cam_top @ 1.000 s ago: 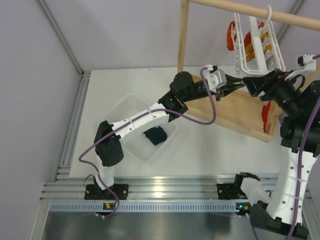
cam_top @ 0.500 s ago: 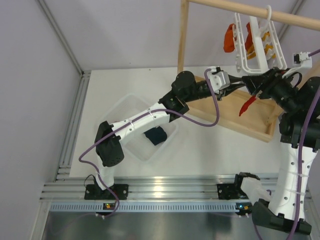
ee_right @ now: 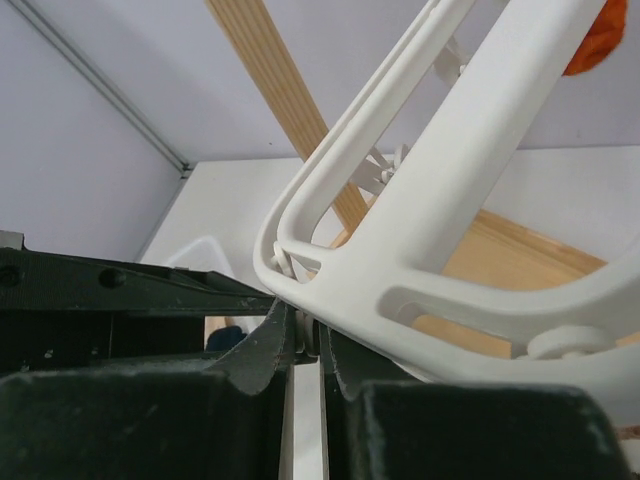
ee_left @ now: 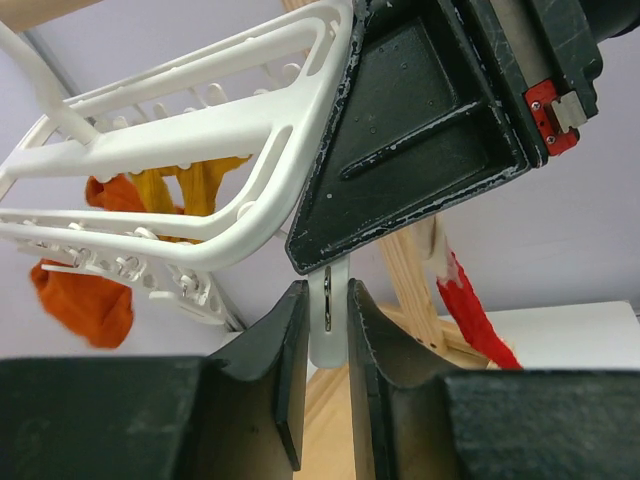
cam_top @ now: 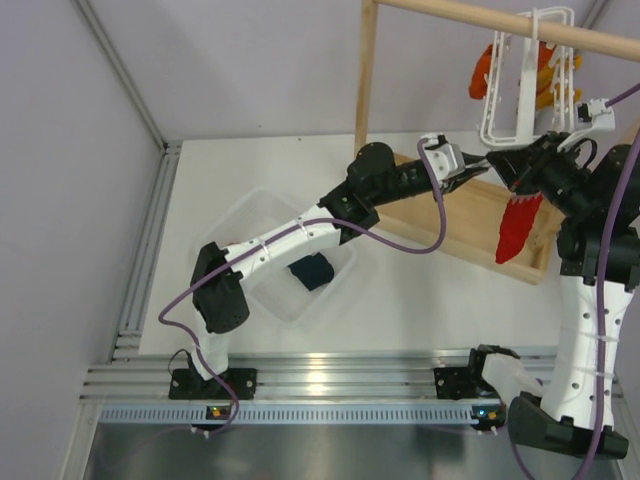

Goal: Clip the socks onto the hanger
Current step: Open the clamp at the hanger.

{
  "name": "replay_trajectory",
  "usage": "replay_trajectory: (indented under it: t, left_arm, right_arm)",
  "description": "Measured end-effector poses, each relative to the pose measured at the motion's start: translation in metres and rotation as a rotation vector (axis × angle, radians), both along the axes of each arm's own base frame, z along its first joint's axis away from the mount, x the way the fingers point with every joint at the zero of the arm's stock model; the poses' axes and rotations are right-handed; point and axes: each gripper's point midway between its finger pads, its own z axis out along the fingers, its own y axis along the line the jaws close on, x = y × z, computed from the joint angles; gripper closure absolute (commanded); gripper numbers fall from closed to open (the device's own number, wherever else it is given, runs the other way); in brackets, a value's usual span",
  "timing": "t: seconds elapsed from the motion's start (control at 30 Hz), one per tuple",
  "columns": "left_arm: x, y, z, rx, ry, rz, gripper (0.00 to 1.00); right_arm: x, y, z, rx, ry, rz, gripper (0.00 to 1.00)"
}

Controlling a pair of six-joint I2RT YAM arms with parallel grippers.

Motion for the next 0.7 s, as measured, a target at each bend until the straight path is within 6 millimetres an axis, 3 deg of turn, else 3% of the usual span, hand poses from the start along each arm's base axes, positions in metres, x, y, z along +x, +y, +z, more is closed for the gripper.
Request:
replay_trajectory:
  t: [0.03,0.17,0.27,0.37,0.47,0.6,0.7]
  left_arm:
    - [0.000,0.000,0.000,0.001,0.001,0.001,0.67]
    - [-0.003,-0.001,-0.002,0.005,0.008,-0.004,0.49]
    - [-0.002,0.002,-0.011,0.029,0.045,0.003,0.45]
    - [0.003,0.023,-0.024,0.071,0.145,0.008,0.43]
    - [0.024,0.067,-0.032,0.092,0.273,0.047,0.40]
    - [0.062,0.154,-0.048,0.084,0.470,0.163,0.42]
    - [0.080,0.211,-0.071,0.082,0.609,0.283,0.46]
  right_arm:
    - [0.000,0.000,0.000,0.000,0.001,0.001,1.00]
    - [0.000,0.003,0.001,0.011,-0.001,0.016,1.00]
    - [0.000,0.004,0.001,0.019,0.002,0.028,1.00]
    - [0.002,0.006,0.001,0.026,0.007,0.037,1.00]
    - [0.002,0.007,0.001,0.027,0.005,0.046,1.00]
    - [0.001,0.008,0.003,0.028,0.000,0.052,1.00]
    - [0.002,0.008,0.004,0.029,-0.006,0.055,1.00]
